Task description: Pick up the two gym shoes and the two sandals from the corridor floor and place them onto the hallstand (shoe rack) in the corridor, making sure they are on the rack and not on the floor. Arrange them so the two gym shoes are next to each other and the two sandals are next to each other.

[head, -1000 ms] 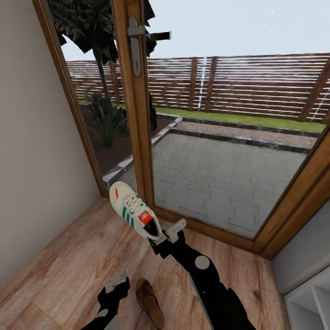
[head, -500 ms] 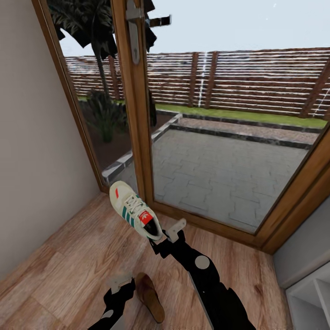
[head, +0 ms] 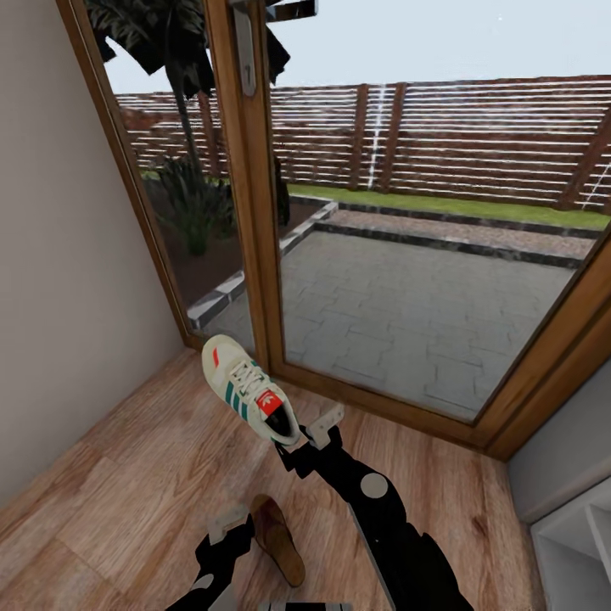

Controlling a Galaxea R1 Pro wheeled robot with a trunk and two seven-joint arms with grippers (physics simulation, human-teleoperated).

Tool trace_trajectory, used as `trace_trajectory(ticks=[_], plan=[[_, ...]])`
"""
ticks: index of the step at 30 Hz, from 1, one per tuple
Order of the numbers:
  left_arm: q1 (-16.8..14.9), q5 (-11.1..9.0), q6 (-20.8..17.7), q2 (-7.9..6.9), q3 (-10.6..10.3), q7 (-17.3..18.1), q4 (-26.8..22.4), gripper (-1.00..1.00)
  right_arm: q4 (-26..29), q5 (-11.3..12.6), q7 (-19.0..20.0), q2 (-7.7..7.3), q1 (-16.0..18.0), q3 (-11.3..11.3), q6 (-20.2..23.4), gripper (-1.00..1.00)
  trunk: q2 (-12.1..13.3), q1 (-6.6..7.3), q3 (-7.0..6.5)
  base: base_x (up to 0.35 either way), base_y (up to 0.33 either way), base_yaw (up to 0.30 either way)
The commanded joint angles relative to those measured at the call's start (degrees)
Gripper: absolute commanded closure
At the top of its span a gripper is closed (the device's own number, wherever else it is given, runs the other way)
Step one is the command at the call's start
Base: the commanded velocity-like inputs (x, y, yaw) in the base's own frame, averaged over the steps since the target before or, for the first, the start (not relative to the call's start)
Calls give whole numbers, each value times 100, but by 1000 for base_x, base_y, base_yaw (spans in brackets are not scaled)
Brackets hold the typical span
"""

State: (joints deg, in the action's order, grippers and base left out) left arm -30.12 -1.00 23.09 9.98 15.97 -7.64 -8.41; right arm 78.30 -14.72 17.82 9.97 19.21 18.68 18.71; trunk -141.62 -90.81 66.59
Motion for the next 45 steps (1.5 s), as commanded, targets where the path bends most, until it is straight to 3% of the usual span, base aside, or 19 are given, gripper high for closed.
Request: trace_trajectory(ticks=[1, 6, 14, 19, 24, 45], plan=[[-3, -10, 19, 2, 1, -12, 3, -100, 10, -48, 38, 2, 0, -2, 27, 100, -2, 1, 6, 0, 0, -5], [-3, -14, 20, 2, 0, -10, 4, -100, 15, -48, 35, 2, -1, -4, 27, 100, -82, -43, 49, 0, 0, -2], [-4, -20, 33, 2, 25, -62, -3, -100, 33, -48, 33, 2, -2, -21, 27, 100, -170, -102, 279, 0, 0, 0], [-3, -247, 43, 2, 43, -63, 0, -100, 30, -48, 37, 2, -2, -29, 27, 100, -177, -115, 435, 0, 0, 0], [-3, -324, 46, 2, 46, -30, 6, -100, 27, -48, 38, 2, -2, -26, 27, 100, -184, -128, 592, 0, 0, -1], [-3, -331, 47, 2, 46, 7, 6, -100, 27, -48, 38, 2, 0, -7, 27, 100, -184, -128, 661, 0, 0, -99]])
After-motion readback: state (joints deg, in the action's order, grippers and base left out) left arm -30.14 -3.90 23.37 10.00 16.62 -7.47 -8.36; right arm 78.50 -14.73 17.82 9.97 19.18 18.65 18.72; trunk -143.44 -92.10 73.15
